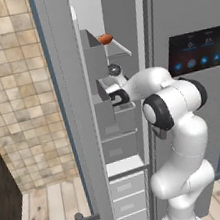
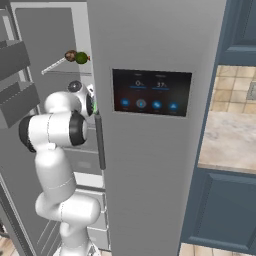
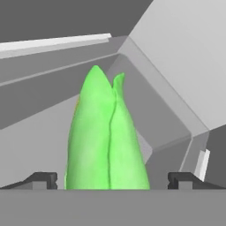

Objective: Take the corn and lime from the second highest rack and move them to the highest rack where the potato and sweet potato are located, to maximize freezer space. Close the freezer door after rearranging.

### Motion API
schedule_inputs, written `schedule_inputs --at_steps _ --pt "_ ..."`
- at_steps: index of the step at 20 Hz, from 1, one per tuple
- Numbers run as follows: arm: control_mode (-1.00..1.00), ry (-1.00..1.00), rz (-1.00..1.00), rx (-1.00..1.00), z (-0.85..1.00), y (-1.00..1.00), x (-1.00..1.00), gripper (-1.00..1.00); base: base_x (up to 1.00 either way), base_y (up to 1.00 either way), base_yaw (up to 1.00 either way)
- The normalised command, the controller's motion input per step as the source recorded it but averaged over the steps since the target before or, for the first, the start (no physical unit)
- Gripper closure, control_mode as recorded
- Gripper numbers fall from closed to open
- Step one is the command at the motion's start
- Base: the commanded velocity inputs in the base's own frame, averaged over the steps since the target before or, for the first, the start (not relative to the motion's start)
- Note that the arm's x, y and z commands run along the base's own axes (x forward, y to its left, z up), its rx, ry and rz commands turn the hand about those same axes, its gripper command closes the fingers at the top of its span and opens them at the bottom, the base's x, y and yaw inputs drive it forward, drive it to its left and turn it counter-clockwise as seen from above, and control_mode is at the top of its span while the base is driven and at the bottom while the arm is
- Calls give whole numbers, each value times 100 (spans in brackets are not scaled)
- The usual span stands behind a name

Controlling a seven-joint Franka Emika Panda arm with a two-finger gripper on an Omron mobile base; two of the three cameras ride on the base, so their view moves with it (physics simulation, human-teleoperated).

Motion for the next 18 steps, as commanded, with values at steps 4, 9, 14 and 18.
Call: schedule_inputs --at_steps 4,9,14,18 --pt "-100 7 0 0 -24 0 24 -100 0 0 0" --pt "-100 7 0 0 -31 0 28 -100 0 0 0" --pt "-100 10 0 0 -47 9 11 100 0 0 0" --pt "-100 5 0 -1 -50 4 -12 100 0 0 0"
